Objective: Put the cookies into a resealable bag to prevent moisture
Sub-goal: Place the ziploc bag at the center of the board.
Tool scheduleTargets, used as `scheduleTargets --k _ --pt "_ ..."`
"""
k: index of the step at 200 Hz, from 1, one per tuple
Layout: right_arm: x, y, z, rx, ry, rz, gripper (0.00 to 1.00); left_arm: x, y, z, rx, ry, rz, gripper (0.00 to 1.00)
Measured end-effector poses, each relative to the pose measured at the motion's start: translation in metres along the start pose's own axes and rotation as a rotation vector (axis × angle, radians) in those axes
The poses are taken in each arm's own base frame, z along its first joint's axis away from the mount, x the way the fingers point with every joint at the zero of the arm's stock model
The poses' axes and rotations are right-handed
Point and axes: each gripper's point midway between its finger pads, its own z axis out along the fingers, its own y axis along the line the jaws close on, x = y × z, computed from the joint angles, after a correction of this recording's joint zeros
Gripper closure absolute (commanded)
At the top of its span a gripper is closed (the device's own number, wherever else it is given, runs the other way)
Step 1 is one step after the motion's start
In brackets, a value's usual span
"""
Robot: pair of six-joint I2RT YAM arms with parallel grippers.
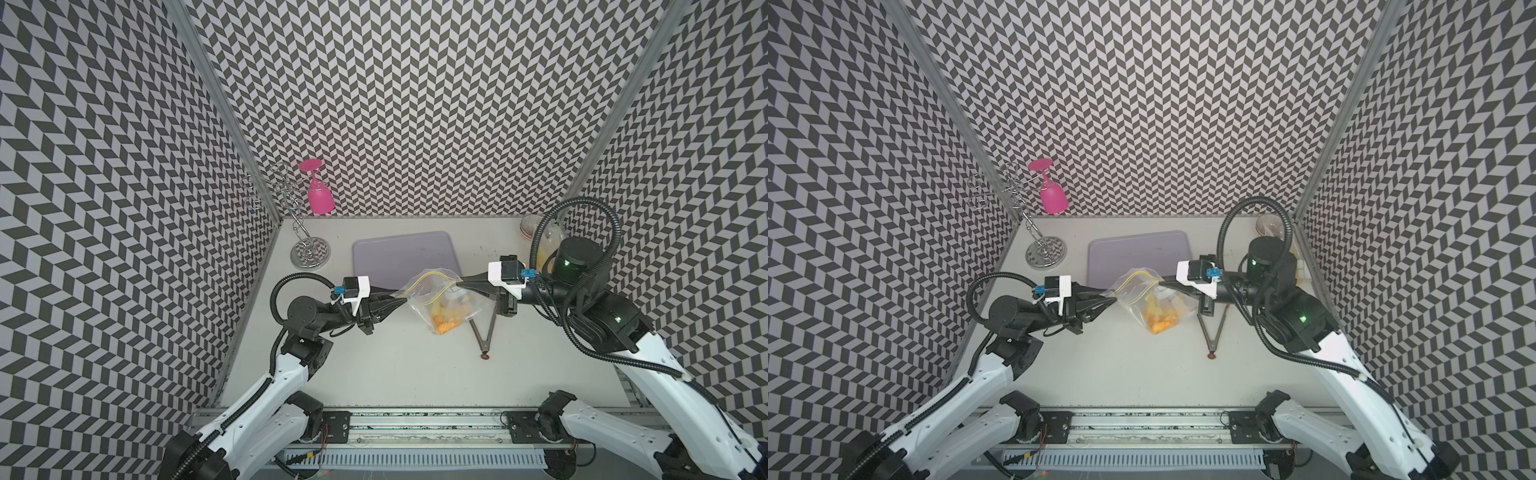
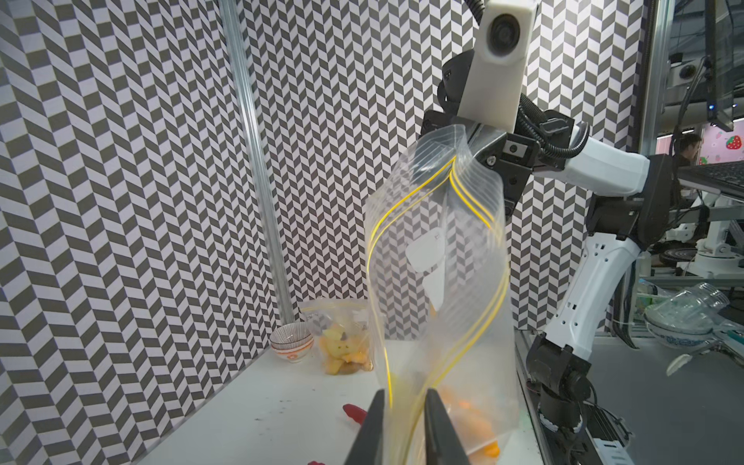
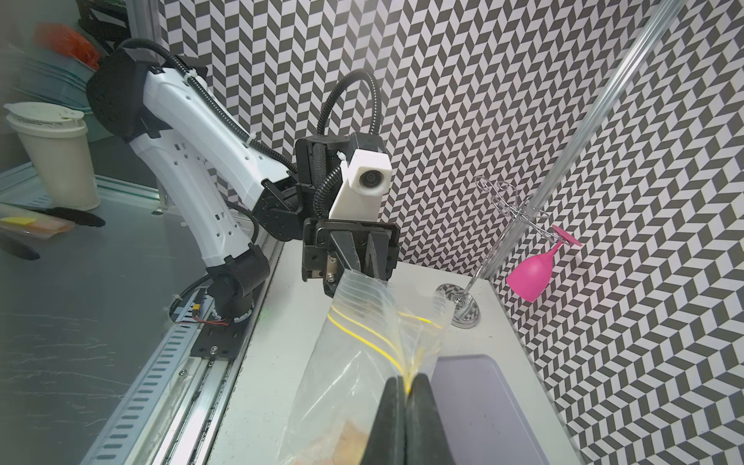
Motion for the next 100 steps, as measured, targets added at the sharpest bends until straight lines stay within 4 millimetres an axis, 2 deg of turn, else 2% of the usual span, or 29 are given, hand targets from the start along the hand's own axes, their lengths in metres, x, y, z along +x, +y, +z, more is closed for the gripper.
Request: scheduleTargets --k 28,56,75,100 --pt "0.002 0.000 -0.004 0.032 0.008 0.002 0.98 0.002 0.002 0.001 -0.002 0.024 -0.003 1.00" --pt "0.013 -0.008 -0.006 0.096 0.039 0.027 0.98 0.001 0.010 0.004 -0.034 0.073 0.011 1.00" --pt "0.036 -0.014 -0.005 0.165 0.089 0.085 0.98 0.001 0.026 0.006 -0.111 0.142 0.025 1.00" --pt "0.089 -0.012 -0.002 0.236 0.183 0.216 0.97 0.013 0.055 0.003 -0.247 0.276 0.030 1.00"
